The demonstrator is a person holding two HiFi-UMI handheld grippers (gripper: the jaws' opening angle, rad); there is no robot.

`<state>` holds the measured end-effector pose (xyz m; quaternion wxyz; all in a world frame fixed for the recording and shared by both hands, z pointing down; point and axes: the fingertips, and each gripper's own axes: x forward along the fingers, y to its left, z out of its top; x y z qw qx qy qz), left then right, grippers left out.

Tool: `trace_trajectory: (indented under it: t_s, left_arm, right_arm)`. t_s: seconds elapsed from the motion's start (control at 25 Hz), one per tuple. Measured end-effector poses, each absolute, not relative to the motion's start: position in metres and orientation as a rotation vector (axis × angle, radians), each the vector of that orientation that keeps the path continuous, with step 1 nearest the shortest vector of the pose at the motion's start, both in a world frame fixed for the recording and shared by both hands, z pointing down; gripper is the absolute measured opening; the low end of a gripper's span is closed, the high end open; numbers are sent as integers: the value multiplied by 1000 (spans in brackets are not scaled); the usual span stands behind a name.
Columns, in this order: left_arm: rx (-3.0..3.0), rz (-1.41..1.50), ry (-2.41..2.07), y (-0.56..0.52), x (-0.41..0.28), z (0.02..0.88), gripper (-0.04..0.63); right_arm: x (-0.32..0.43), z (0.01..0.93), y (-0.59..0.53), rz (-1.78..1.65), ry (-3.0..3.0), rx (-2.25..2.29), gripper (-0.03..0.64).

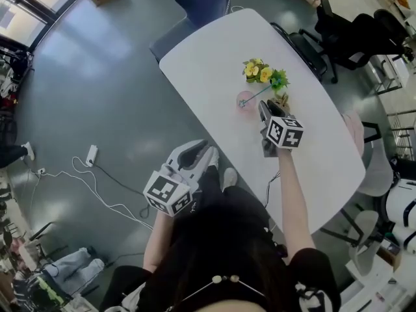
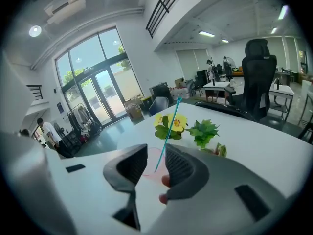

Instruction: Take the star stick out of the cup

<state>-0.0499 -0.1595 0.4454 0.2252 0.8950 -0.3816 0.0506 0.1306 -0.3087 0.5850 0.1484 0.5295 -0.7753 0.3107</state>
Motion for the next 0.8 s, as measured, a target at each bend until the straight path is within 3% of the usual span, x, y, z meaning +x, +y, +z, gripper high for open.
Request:
trace_trajectory:
  t_s: [0.56, 0.8]
  left_arm:
    - [2421, 160, -1085, -210, -88, 463, 52]
    - [2425, 172, -1090, -213, -89, 464, 52]
  right_arm:
    - [122, 633, -349, 968, -2051, 1564, 89]
    - [124, 626, -351, 949, -2047, 1624, 27]
